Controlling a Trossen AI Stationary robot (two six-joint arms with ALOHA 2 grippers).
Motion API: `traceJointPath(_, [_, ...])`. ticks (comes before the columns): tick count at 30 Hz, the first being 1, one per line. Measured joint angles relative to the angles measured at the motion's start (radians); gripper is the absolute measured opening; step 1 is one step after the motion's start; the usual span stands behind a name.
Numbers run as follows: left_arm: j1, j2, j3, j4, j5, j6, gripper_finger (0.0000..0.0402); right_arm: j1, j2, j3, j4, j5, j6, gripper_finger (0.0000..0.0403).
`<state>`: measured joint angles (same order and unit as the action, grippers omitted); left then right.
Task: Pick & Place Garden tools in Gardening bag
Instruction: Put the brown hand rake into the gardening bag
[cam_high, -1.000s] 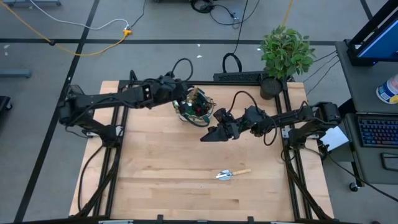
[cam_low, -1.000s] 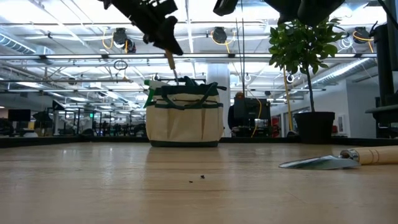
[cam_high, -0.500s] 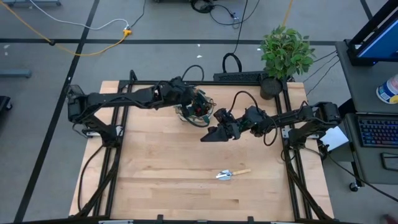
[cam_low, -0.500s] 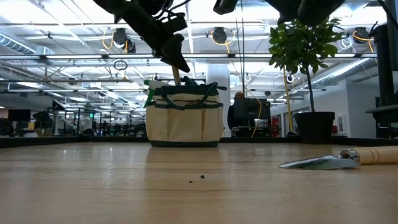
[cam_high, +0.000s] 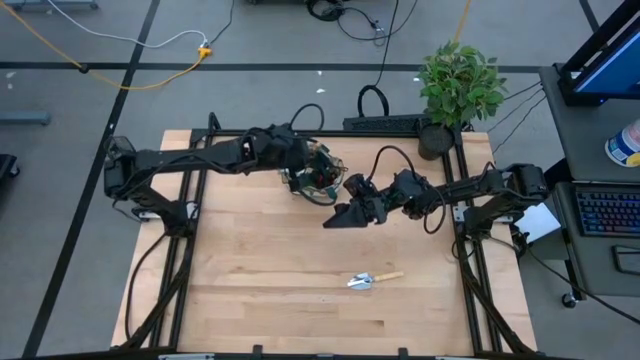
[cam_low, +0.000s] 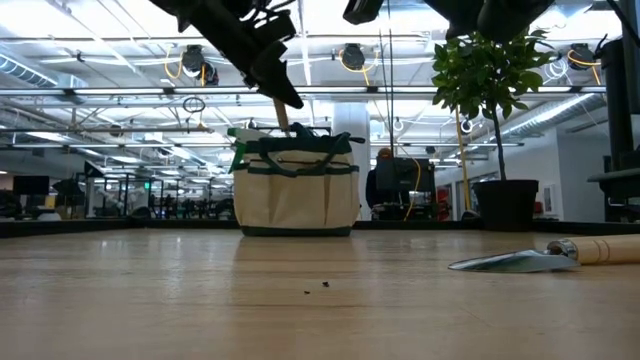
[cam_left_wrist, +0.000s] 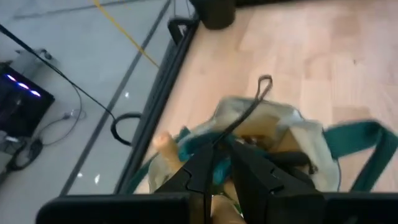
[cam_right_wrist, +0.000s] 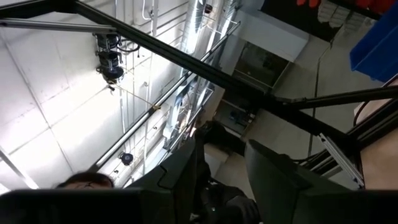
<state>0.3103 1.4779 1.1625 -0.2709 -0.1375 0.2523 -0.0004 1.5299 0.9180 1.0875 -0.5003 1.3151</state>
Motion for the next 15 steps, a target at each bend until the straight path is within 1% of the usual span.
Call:
traceJointPath(9, [0.011,0.015,0.0,-0.02,0.009,0.003,0.0049,-0.001,0.0,0.0,0.0,0.0,0.0,0.013])
traceJointPath(15, [0.047,0.015,0.0,-0.022,0.056,-0.02,0.0049,-0.001,0.0,0.0,0.0,0.0,-0.002,0.013])
